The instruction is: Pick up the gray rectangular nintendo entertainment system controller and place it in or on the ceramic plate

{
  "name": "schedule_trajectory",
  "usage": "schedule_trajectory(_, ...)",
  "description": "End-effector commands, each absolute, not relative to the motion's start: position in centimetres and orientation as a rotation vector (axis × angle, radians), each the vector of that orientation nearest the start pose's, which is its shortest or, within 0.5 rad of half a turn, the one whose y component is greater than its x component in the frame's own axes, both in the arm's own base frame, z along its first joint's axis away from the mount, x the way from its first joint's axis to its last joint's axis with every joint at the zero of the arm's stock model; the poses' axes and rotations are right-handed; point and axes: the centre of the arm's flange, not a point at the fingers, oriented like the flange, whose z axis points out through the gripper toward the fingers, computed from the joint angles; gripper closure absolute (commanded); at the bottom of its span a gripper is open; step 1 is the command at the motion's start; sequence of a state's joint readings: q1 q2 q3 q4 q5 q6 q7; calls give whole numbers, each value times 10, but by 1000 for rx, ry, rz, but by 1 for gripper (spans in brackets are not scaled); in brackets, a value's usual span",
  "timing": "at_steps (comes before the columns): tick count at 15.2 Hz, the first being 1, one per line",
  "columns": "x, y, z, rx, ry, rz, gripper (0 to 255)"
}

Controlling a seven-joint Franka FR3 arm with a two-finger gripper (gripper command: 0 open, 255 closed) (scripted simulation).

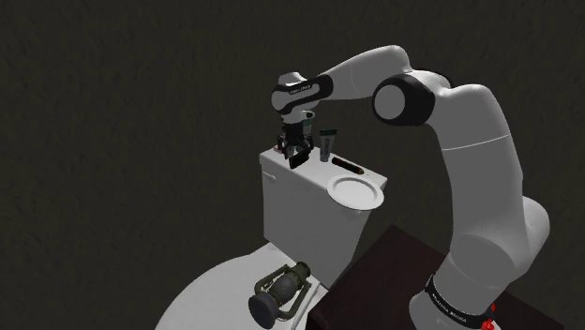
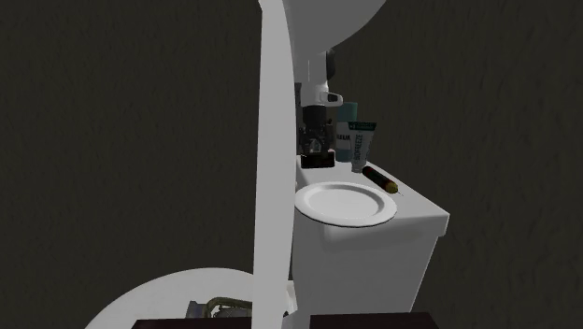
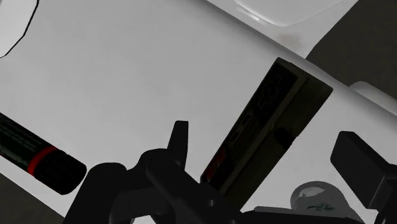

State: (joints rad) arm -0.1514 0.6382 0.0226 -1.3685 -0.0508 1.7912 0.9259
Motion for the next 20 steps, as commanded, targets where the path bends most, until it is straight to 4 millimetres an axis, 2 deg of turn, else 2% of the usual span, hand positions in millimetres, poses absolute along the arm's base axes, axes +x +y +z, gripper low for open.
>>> schedule_trajectory(1,693,-98,326,-2813,1613,300,0)
schedule_trajectory(6,693,-98,326,-2813,1613,300,0)
schedule_trajectory(7,693,-98,326,-2813,1613,300,255)
schedule_trajectory(16,693,-98,326,-2813,1613,300,255)
schedule_trajectory(20,693,-98,347,-2813,1613,300,255)
